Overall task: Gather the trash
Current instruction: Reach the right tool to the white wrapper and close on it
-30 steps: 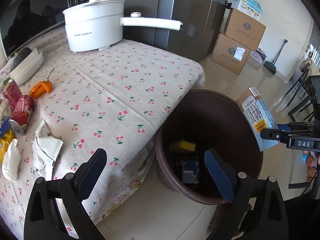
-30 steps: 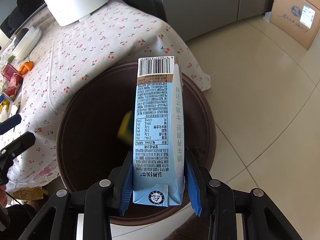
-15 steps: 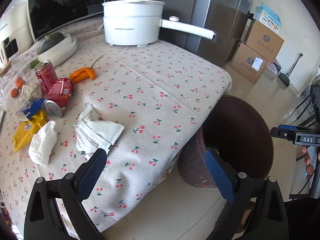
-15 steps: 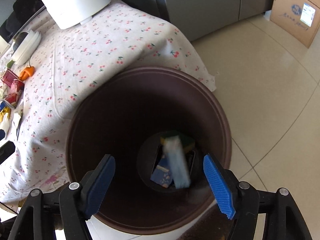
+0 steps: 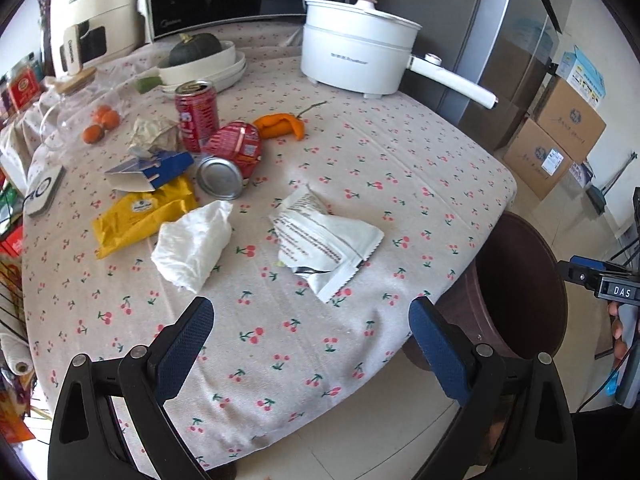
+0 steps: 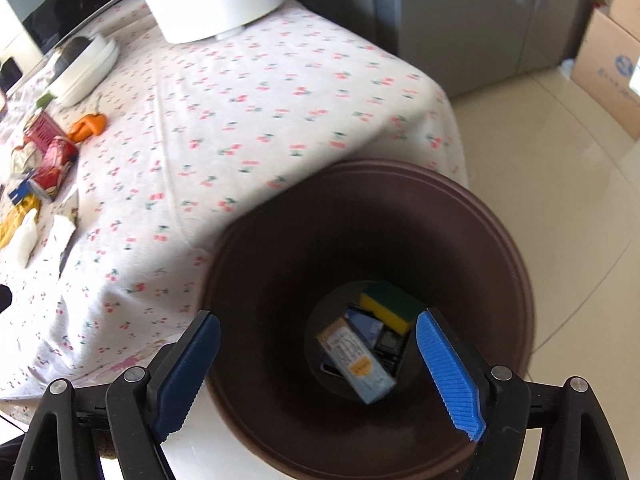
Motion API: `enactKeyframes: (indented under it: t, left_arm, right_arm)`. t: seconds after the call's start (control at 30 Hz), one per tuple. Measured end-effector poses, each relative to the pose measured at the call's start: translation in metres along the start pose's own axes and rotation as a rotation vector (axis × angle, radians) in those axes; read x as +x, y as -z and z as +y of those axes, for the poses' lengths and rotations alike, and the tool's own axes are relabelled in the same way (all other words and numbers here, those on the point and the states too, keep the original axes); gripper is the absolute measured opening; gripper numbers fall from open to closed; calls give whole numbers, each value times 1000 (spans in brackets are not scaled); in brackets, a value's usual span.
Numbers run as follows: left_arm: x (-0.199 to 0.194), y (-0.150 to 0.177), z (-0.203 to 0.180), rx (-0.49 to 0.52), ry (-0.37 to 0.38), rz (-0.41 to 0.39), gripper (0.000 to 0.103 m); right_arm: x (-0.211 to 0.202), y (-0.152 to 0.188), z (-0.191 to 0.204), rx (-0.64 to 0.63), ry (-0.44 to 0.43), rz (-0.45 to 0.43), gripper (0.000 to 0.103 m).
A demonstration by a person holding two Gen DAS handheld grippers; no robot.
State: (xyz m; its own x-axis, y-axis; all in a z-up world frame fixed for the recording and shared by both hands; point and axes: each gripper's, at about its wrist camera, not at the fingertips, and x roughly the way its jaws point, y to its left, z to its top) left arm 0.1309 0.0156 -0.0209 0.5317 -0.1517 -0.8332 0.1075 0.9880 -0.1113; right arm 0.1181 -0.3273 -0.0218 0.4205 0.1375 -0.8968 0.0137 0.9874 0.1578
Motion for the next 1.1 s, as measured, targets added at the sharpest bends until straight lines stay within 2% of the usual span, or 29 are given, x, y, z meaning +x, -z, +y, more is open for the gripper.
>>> enactKeyframes:
  t: [0.27, 0.53, 0.87, 1.1]
  left_arm:
    - [-11, 2, 49, -105, -61, 13, 99]
    - [-15, 14, 95, -164, -112, 42, 99]
    - [-19, 22, 135, -248, -121, 58, 99]
    - [-18, 25, 151, -276, -117, 70, 99]
  right_arm:
    - [8, -12, 55, -69, -25, -1, 86]
    - [21, -23, 113, -132, -61, 7, 87]
    - [61, -36, 197, -219, -98, 55, 87]
    - [89, -36, 250, -362, -61, 47, 87]
